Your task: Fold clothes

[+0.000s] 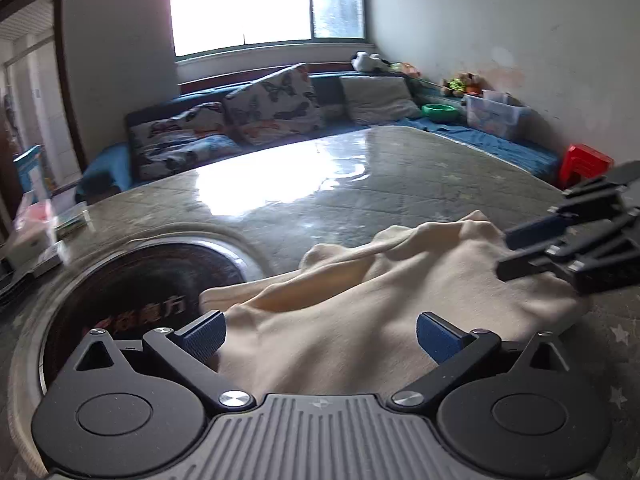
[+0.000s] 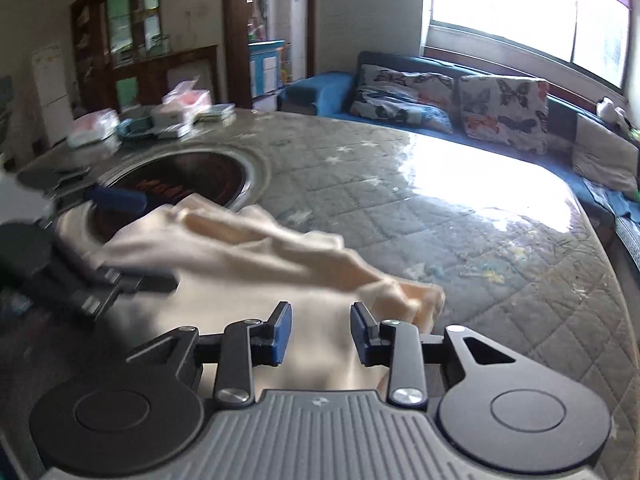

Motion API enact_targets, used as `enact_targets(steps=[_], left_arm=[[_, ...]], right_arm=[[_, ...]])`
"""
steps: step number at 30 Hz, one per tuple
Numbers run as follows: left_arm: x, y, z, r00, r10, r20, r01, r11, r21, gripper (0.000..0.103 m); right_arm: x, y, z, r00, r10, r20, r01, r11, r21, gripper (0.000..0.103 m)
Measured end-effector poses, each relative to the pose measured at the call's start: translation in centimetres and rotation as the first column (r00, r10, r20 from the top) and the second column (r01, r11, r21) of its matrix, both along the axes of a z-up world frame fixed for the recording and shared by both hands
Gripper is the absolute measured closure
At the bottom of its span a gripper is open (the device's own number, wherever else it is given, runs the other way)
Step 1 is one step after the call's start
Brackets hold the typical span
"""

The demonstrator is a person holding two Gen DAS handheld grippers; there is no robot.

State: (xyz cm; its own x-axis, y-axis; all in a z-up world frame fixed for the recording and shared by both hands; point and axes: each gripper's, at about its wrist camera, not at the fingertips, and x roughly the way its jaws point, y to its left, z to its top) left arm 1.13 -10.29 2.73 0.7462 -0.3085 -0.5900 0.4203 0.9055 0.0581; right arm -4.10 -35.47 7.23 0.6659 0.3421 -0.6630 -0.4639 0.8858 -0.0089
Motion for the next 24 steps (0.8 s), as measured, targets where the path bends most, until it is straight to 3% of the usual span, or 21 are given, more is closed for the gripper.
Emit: enact_targets(steps=[7, 13, 21, 24], left_arm=[[-2.0, 1.5, -0.6, 0.992, 0.126, 0.013, -0.126, 0.992, 0.023, 0.0], [-3.0, 2.0, -1.0, 0.987, 0.158, 0.023, -0.159, 0.987, 0.036, 0.0], [-2.8, 3.3, 0.3, 0.972, 0.233, 0.039, -0.233, 0.972, -0.011, 0.0], [-2.2, 4.1, -0.5, 0.959, 0.284, 0.023, -0.284, 0.958, 0.024, 0.0]], right_arm=[[-3.4, 0.5, -1.5, 0.998, 0.054, -0.013, -0.055, 0.997, -0.055, 0.068], [-4.3, 0.4, -1.3, 0.999, 0.054, -0.007, -0.054, 0.994, -0.09, 0.068], [-3.1, 1.5, 0.1, 0.997, 0.08, 0.022, -0.08, 0.997, 0.0, 0.068], [-2.5, 2.1, -1.0, 0.996, 0.087, -0.015, -0.087, 0.996, -0.005, 0.068]])
